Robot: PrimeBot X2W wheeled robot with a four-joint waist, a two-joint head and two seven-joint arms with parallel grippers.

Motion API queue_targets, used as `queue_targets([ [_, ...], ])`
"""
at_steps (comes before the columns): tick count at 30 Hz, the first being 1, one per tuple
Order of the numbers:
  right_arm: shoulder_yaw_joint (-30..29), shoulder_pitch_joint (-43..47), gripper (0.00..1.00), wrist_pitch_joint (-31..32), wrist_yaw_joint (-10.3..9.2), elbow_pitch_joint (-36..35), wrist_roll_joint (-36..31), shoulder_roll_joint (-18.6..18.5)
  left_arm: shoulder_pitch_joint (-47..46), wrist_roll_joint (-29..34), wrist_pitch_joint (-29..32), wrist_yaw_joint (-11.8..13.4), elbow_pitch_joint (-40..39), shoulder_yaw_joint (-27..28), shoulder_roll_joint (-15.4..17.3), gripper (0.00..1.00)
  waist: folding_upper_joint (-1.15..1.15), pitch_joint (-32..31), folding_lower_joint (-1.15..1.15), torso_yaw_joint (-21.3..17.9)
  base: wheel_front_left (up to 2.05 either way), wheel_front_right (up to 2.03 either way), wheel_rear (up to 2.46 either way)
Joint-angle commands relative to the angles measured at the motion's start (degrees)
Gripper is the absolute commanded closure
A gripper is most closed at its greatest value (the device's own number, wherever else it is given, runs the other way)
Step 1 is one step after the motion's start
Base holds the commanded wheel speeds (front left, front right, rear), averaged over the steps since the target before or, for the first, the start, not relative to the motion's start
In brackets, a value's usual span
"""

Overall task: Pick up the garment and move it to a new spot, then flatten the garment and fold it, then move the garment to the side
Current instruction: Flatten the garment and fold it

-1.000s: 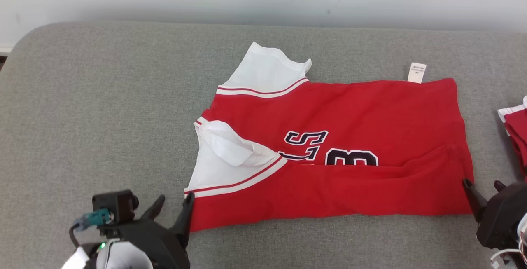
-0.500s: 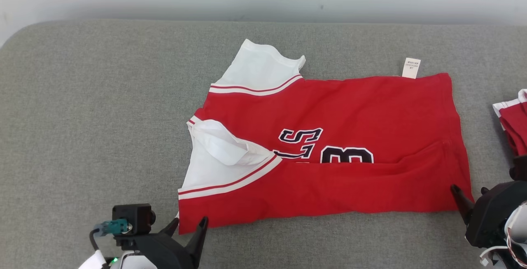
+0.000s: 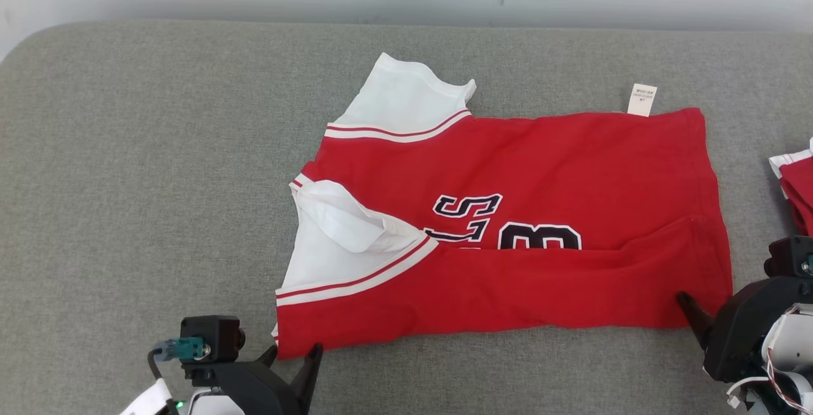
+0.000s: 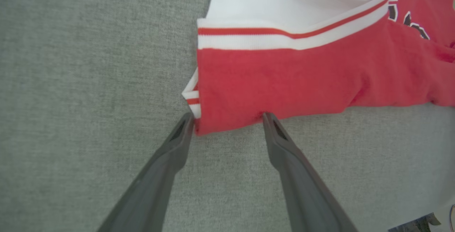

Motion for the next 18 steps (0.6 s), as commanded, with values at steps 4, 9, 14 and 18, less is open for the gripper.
queue_targets([
  [4,0.1,-0.6,0.02,0.4,-0.06,0.2,0.1,0.0,-0.5,-0.4,0.4,0.2,-0.2,0.0,0.5,0.3,0.0,0.3,0.0,-0.2,0.0,0.0,0.0],
  [9,-0.6,-1.4,0.12,1.1,-0.06,0.6,-0.6,0.0,-0.9,-0.5,0.8,0.0,-0.3,-0.3,0.6,0.57,0.0,0.5,0.0,-0.1,0.0,0.0,0.0],
  [14,-0.4,-1.9,0.58,1.0,-0.06,0.6,-0.8,0.1,-1.0,-0.6,1.0,-0.3,-0.4,-0.5,0.7,1.0,0.0,0.5,0.0,-0.1,0.0,0.0,0.0],
  [18,-0.3,-1.6,0.79,1.3,-0.06,0.6,-0.8,0.1,-1.0,-1.0,1.7,-0.5,-0.5,-0.9,0.8,1.0,0.0,0.3,0.0,-0.2,0.0,0.0,0.0],
])
